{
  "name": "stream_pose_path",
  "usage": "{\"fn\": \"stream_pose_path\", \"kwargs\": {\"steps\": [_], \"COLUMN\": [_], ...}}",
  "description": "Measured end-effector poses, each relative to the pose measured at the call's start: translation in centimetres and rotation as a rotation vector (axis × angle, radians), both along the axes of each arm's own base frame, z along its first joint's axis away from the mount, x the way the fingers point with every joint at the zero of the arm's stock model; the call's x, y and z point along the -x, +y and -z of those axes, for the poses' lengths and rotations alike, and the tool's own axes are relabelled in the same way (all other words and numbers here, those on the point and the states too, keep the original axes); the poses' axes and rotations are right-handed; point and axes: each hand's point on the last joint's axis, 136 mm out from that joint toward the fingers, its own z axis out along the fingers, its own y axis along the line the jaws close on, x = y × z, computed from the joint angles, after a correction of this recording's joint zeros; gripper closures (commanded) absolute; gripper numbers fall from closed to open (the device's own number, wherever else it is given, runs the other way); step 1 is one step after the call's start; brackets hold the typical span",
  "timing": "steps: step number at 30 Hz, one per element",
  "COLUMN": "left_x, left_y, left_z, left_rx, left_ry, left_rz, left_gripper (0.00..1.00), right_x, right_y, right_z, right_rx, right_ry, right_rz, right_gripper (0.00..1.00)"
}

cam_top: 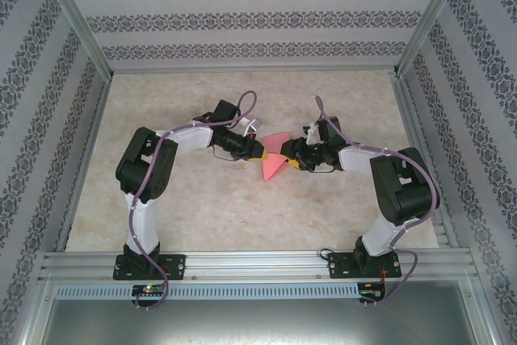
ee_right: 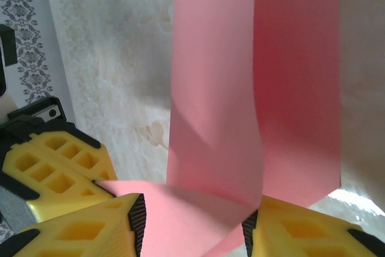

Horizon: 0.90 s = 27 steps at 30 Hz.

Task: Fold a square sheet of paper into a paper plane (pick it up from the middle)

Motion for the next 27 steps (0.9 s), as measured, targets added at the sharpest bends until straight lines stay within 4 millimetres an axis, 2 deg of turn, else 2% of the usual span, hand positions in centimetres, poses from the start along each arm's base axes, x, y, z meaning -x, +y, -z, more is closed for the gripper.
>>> {"fn": "stream_pose_path", "kwargs": {"steps": [4, 14, 21, 27], "left_x": [-0.1, 0.2, -0.2, -0.1], "left_y": [-0.1, 0.2, 0.7, 1.6], "left_z": [-0.1, 0.5, 1.1, 2.3], "left_rx": [0.004, -0.009, -0.043, -0.118], "left_ry": [-0.001, 0.015, 0.003, 0.004], "left_rz": [-0.004, -0.010, -0.031, -0.047], "left_gripper": [1.00, 0.89, 0.73, 0.67], "right_x": [-0.4, -0.4, 0.3, 1.0], "right_y": [0.3, 0.5, 0.2, -0.1], "right_z": [-0.2, -0.4, 0.9, 2.7], "right_rx": [-0.035, -0.065, -0.014, 0.041], "right_ry": [0.000, -0.001, 0.018, 0.052], "right_rz": [0.012, 0.018, 0.008, 0.000], "right_gripper": [0.57, 0.83, 0.89, 0.91]}}
